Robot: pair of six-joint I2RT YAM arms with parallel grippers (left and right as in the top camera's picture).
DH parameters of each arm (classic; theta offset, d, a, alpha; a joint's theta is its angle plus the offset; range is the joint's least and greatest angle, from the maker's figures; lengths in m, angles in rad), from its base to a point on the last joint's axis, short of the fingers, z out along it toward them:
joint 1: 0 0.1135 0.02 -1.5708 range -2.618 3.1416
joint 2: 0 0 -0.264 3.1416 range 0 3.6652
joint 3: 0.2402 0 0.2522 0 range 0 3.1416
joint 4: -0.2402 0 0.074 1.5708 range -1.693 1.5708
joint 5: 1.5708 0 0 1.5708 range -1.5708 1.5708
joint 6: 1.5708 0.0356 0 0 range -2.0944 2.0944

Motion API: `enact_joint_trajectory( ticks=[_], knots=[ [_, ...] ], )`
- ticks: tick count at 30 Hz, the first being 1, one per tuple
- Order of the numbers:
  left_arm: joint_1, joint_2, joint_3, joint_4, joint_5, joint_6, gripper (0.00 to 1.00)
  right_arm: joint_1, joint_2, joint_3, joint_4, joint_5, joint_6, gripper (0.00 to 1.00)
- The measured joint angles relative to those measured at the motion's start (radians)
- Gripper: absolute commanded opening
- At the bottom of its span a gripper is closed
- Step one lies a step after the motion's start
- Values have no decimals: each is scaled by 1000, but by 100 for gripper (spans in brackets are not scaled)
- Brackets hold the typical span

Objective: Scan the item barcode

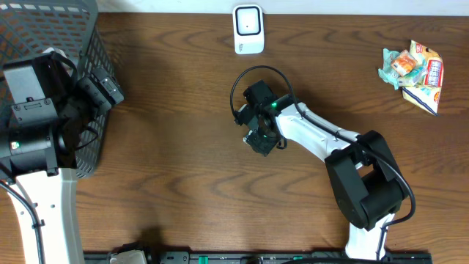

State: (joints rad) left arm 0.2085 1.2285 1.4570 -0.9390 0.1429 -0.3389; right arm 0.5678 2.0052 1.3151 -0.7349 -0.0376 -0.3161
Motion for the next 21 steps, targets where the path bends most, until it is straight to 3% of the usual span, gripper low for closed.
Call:
enact_joint_trajectory(
  ticks=[3, 10, 13, 21],
  knots=[
    [0, 0, 0, 0, 0, 0, 98, -1, -4, 0, -4, -8, 10, 41],
    [0, 0, 0, 0, 0, 0, 98, -29, -10, 34, -58, -139, 19, 44],
    [0, 0, 0, 0, 0, 0, 98, -48, -23, 51, -79, -246, 21, 50],
    [0, 0, 0, 0, 0, 0, 98, -152, -95, 63, -93, -661, -11, 52]
  ],
)
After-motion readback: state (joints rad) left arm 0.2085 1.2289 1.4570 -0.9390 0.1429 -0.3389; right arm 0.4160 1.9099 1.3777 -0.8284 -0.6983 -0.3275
